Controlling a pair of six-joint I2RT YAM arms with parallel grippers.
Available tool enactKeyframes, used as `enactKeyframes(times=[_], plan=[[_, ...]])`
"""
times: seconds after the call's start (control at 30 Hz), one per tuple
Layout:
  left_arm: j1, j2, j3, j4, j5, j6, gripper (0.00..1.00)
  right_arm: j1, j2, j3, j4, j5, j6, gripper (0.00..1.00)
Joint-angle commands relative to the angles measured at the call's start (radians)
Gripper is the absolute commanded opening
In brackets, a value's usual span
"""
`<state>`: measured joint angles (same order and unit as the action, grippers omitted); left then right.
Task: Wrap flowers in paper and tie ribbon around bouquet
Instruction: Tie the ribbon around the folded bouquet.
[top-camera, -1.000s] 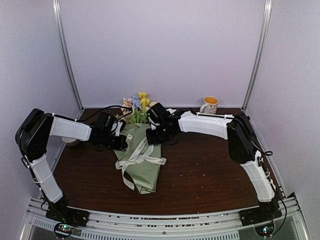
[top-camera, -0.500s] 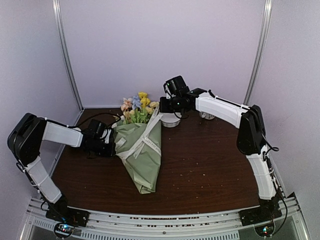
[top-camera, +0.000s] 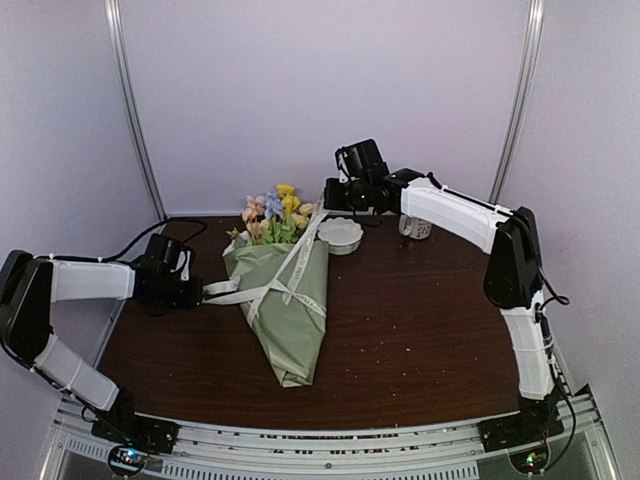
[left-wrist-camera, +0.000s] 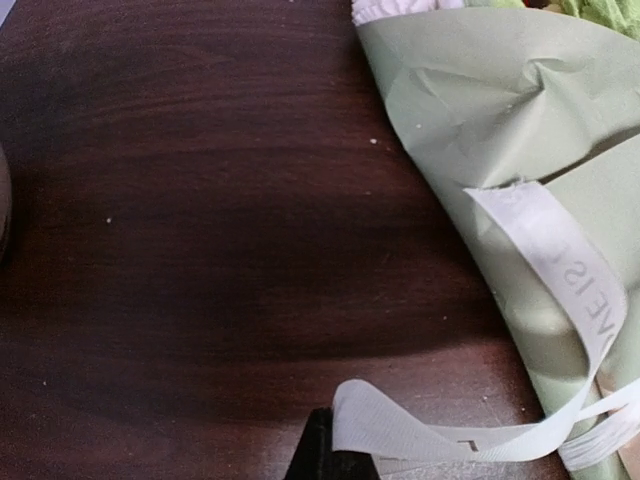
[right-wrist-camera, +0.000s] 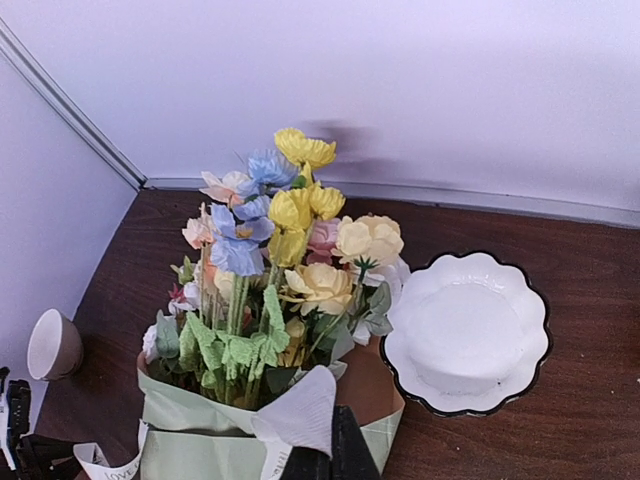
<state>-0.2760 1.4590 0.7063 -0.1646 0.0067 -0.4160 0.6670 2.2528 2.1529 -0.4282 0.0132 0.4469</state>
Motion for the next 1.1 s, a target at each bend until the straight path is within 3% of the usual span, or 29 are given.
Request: enactKeyframes(times=[0.0,0.27,0.5,1.07], plan=[[0.021,-0.029,-0.023,-0.027,-0.024,-0.027,0.0,0.006,-0.039,-0.001,0.038,-0.018,-0.017,0.0],[0.021,-0.151,-0.001,-0.041,-0.058,-0.005,0.0,0.06,0.007,0.091,0.037,-0.07,-0.047,0.0],[0.021,-0.252,-0.013,0.013,-0.003,0.012,0.0,0.086,0.011,0.15,0.045,-0.085,-0.066,0.0],[0.002,-0.256,-0.002,0.018,0.005,-0.001,0.0,0.121,0.016,0.209,0.053,-0.11,-0.11,0.0]])
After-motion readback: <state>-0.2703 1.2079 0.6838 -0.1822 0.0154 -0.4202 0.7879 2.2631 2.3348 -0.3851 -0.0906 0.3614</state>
